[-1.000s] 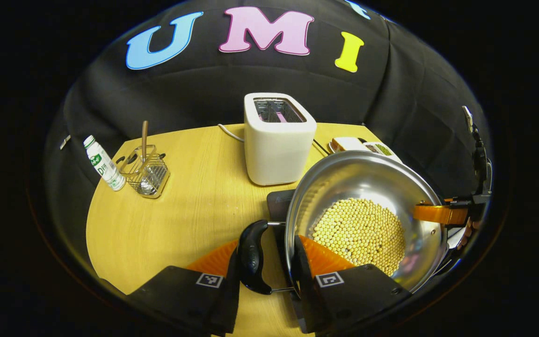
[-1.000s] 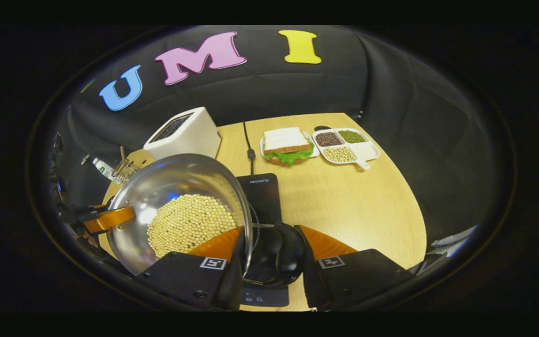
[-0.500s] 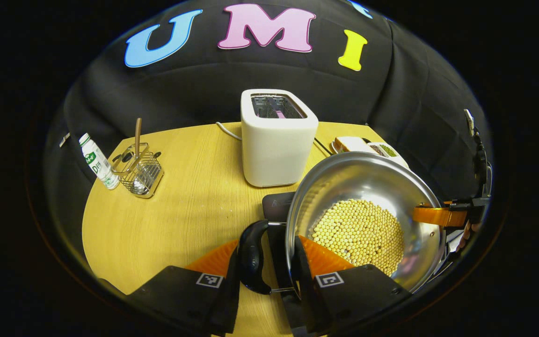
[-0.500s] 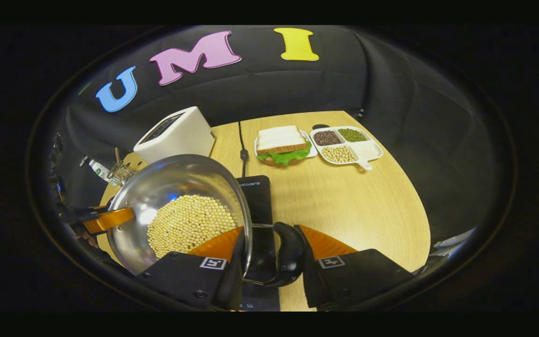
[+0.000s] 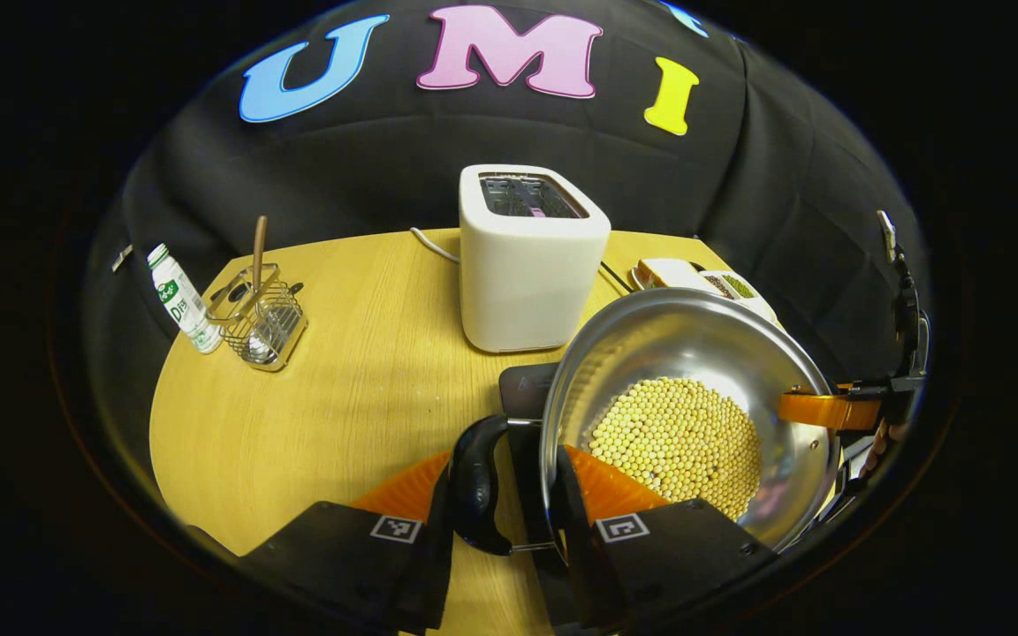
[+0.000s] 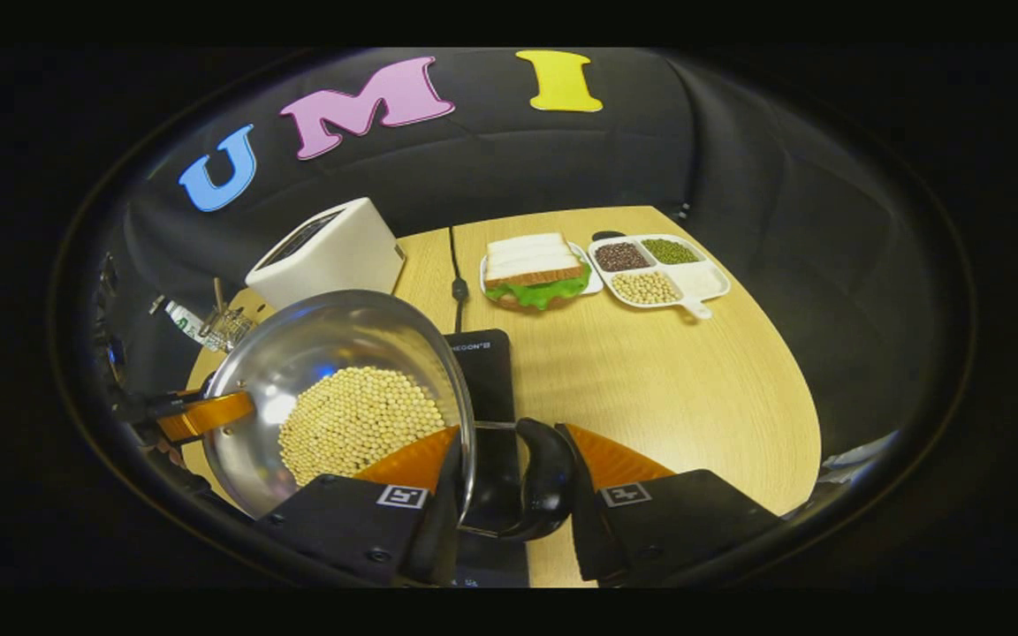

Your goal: First push the handle of the pot to place it horizontally, then grasp the pot with both hands and set it on the induction cooktop.

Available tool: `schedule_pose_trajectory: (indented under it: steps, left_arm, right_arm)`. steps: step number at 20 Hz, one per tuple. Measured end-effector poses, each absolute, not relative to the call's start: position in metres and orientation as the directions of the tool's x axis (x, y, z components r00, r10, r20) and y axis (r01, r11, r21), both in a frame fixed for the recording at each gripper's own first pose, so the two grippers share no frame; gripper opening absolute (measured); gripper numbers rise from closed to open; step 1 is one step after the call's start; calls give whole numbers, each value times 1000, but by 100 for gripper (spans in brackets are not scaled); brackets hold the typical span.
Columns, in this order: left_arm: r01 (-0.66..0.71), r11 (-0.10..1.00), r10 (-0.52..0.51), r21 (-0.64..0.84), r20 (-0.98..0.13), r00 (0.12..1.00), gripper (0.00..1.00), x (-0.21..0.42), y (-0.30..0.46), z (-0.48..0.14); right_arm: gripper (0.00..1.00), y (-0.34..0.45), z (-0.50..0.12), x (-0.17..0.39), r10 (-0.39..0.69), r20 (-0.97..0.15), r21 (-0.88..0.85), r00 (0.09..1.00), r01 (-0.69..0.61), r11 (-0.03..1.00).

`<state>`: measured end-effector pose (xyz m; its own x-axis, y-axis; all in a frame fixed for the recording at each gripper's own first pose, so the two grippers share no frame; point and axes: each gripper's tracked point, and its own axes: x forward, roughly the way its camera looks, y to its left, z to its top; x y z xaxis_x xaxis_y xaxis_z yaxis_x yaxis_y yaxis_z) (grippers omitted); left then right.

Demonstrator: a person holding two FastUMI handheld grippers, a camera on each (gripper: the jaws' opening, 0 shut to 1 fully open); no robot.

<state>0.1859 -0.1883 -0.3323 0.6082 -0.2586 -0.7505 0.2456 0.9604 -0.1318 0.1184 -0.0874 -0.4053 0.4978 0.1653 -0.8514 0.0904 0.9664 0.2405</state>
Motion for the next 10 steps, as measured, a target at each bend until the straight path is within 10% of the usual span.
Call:
schedule_pose_trajectory:
  steps: [10]
  left_arm:
    - [245,959,-265,-140,-742,615,66,177,-180,-323]
  right_arm:
    - [78,-97,-396,113,101,-856,188,507,122,975]
